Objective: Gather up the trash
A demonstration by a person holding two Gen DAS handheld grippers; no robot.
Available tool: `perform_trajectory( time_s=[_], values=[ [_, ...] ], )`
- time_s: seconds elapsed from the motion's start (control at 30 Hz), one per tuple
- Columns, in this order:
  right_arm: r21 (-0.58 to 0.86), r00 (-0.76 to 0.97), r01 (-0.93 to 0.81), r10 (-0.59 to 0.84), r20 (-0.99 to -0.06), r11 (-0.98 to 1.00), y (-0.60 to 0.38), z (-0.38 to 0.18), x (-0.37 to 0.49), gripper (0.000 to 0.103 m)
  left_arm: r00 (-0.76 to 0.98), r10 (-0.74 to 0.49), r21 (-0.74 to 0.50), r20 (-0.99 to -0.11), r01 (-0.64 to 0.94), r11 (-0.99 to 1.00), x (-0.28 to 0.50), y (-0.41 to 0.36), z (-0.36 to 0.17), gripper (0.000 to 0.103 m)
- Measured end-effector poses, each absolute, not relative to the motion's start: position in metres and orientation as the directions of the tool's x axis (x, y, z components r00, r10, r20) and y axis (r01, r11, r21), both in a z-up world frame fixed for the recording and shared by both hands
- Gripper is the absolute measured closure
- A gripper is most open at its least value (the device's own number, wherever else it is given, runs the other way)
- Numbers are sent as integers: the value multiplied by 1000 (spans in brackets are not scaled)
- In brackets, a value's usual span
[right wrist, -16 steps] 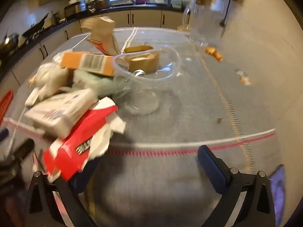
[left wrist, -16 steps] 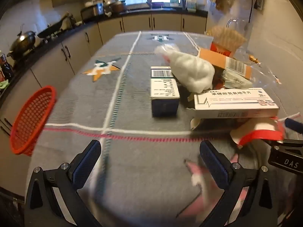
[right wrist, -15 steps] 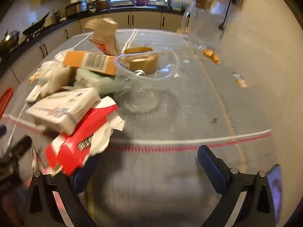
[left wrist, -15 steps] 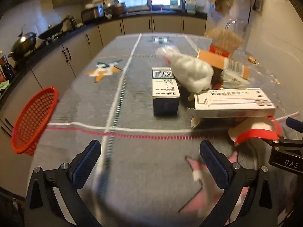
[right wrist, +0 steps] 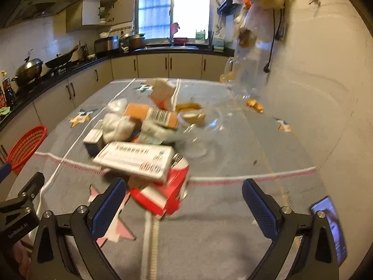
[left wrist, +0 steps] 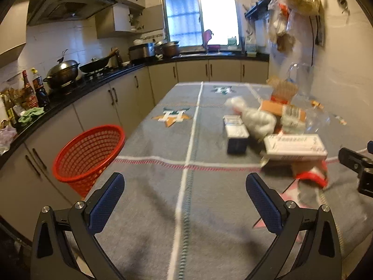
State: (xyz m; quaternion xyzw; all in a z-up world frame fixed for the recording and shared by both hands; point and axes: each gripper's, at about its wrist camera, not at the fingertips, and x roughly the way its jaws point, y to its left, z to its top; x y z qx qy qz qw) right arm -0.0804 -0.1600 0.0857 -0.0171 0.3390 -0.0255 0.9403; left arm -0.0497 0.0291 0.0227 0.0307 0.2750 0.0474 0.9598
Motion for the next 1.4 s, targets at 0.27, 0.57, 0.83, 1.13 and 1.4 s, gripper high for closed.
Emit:
perform_trajectory(
  time_s=[0.27, 0.57, 0.83, 1.13, 1.4],
  values=[
    [-70, 749, 4, -49, -660, 998, -160, 65, -78, 14, 835, 136, 103, -533, -95, 990, -73, 42, 18, 0],
    [-78, 750, -2, -50, -659, 997, -158, 62, -79, 14, 822, 143, 125, -551, -88, 988, -82, 42, 20, 0],
    [-67, 746, -14, -34, -665, 998, -159, 63, -81, 14, 821, 149, 134, -551, -90, 987, -87, 41, 20, 0],
    [-73, 741, -20, -34, -670, 997, -157, 62, -82, 14, 820, 150, 133, -552, -91, 987, -90, 42, 18, 0],
    [-75, 737, -24, -33, -675, 997, -155, 60, -82, 14, 817, 149, 134, -557, -88, 987, -90, 42, 16, 0]
  ],
)
